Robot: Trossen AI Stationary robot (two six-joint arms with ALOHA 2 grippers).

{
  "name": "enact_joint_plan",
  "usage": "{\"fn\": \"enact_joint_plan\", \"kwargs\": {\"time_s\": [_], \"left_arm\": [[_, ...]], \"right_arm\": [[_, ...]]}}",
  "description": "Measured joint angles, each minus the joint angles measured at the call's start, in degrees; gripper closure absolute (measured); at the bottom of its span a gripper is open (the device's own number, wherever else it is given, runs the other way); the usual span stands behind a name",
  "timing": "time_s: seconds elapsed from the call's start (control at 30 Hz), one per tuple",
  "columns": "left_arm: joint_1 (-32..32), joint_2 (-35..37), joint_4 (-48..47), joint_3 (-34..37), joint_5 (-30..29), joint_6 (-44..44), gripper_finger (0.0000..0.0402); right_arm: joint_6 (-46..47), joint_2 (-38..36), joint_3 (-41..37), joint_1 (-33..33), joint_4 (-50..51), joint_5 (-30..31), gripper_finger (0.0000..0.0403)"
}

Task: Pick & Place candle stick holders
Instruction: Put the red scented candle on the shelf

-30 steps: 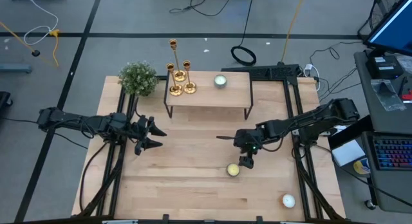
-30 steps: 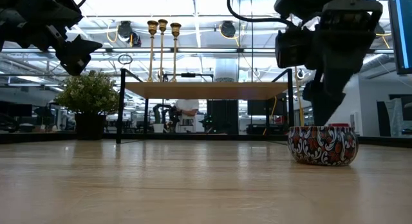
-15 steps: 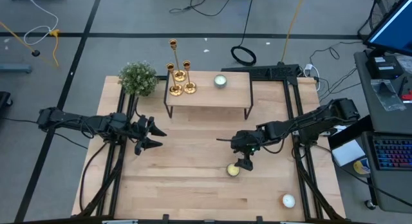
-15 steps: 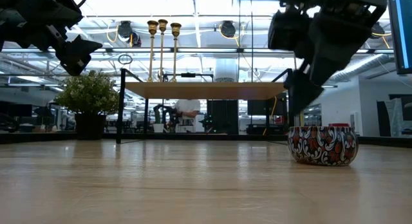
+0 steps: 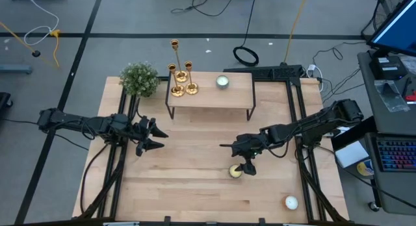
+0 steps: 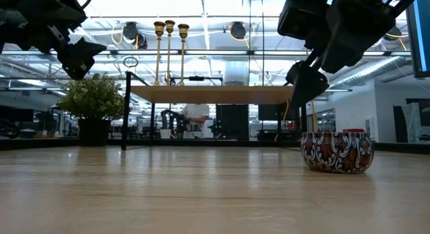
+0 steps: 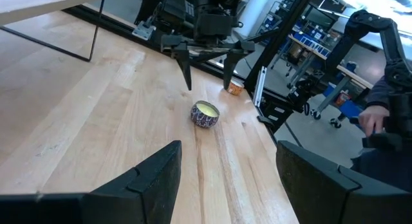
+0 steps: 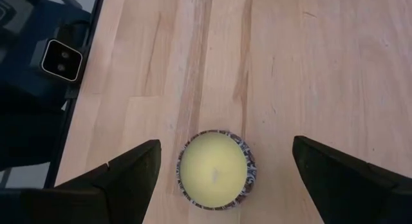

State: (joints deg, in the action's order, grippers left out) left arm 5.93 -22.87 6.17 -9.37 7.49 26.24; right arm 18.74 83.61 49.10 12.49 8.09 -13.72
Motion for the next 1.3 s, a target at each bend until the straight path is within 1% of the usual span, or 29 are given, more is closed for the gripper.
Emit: {"fn": "enact_joint_plan", "kwargs": {"time_s": [0.2,0.3,0.47,0.6,0.73,0.97,1.17,1.3], "left_arm": [[0.0,0.0,0.0,0.0,0.0,0.0,0.0149],[0.0,0.0,0.0,0.0,0.0,-0.3,0.0149],[0.0,0.0,0.0,0.0,0.0,-0.4,0.0149],[0.0,0.0,0.0,0.0,0.0,-0.4,0.0149],[0.0,0.0,0.0,0.0,0.0,-0.1,0.0149],[0.0,0.0,0.0,0.0,0.0,-0.1,0.0149],[0.0,0.0,0.0,0.0,0.0,-0.2,0.0149],[0.0,0.0,0.0,0.0,0.0,-0.3,0.0149]], "right_arm": [[-0.9,0.0,0.0,0.3,0.0,-0.1,0.0058],[-3.1,0.0,0.0,0.9,0.0,-1.5,0.0043],[-4.9,0.0,0.0,2.2,0.3,-1.2,0.0007],[-5.0,0.0,0.0,2.3,0.3,0.0,0.0008],[-4.5,0.0,0.0,2.3,0.3,0.0,0.0005],[3.2,0.0,0.0,2.3,0.8,0.0,0.0006],[2.7,0.0,0.0,2.3,0.7,0.0,0.0004],[-1.5,0.0,0.0,2.3,0.1,0.2,0.0006]]}}
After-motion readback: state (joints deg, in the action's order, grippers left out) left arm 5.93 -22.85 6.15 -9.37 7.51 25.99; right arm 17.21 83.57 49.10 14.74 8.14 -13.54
